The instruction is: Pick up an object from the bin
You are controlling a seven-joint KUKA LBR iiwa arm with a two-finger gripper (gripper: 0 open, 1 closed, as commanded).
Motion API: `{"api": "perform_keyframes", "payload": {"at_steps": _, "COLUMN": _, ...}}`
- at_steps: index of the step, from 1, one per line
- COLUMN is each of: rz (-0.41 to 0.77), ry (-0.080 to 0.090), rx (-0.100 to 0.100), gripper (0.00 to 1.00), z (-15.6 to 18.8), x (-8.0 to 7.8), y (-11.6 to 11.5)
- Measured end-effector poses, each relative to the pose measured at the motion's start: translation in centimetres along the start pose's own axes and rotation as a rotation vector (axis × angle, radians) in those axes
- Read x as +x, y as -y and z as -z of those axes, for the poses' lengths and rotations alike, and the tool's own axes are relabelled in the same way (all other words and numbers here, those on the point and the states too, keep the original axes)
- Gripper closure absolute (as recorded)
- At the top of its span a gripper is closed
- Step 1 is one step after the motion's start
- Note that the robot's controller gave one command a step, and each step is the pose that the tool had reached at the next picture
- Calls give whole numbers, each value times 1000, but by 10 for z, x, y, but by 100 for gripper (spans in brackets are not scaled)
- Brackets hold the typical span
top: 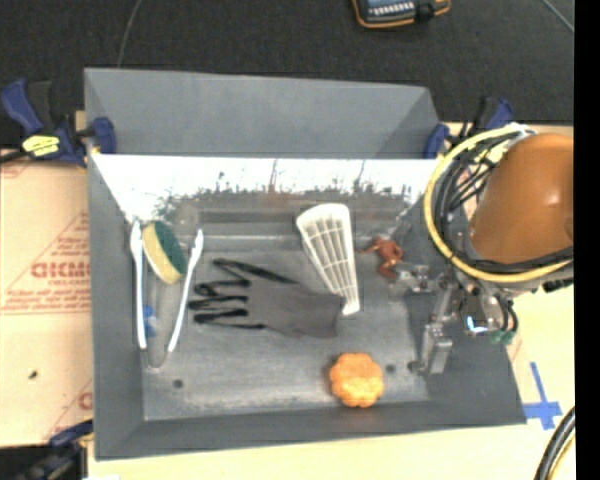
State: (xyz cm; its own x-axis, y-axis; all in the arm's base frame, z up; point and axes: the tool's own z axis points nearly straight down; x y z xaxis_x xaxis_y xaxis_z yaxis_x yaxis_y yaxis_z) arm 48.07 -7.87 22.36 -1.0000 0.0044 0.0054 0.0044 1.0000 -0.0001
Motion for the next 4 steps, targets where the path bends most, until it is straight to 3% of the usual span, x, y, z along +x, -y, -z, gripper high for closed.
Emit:
{"api": "perform_keyframes", "payload": {"at_steps": 1, "rz": 6, "ry": 7, "rx": 1, "gripper": 0, "z": 4, "x": -1, "y": 0}}
{"api": "perform_keyframes", "payload": {"at_steps": 2, "rz": 80, "ry": 18, "rx": 3, "gripper": 0, "z": -140, "x": -82, "y": -50}}
{"api": "perform_keyframes", "payload": {"at_steps": 3, "rz": 78, "ry": 22, "rx": 4, "gripper": 0, "z": -66, "x": -10, "y": -82}}
{"api": "perform_keyframes", "payload": {"at_steps": 4, "rz": 82, "ry": 24, "rx": 5, "gripper": 0, "z": -159, "x": -80, "y": -55}}
